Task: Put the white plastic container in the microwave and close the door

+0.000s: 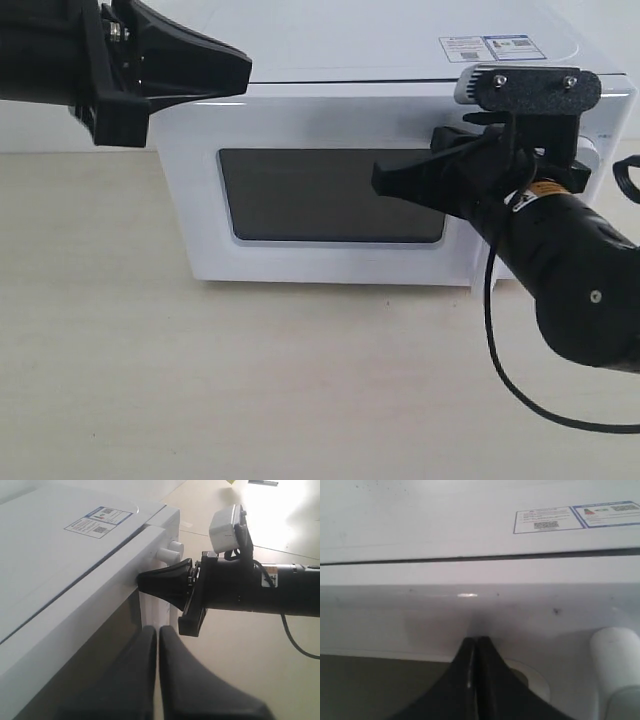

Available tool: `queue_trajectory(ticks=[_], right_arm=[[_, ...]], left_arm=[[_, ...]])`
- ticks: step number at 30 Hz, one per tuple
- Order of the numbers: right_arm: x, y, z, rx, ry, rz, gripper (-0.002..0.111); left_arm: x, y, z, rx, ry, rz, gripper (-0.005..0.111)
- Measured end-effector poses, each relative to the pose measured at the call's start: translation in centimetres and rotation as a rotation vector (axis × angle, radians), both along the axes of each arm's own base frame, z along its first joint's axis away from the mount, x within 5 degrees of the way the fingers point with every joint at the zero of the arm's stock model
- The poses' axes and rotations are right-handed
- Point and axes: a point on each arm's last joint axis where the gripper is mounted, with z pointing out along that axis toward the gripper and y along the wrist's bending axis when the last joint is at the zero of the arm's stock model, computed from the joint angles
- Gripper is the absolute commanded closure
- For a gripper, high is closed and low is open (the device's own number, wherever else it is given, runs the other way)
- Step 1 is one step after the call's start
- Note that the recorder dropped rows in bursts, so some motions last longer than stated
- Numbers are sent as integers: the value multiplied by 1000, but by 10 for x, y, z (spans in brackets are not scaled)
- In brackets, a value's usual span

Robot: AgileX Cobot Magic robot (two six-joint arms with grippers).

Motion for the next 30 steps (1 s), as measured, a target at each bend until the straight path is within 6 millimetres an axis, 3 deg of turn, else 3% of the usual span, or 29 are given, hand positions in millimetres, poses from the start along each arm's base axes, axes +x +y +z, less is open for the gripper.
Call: queue_trajectory(ticks=[19, 30], right_arm=[[8, 5, 6, 14, 25, 26, 109], [-34, -20, 23, 17, 18, 66, 109]], left_arm=[[0, 0, 0, 0, 0, 0, 103], [0, 0, 0, 0, 0, 0, 103]])
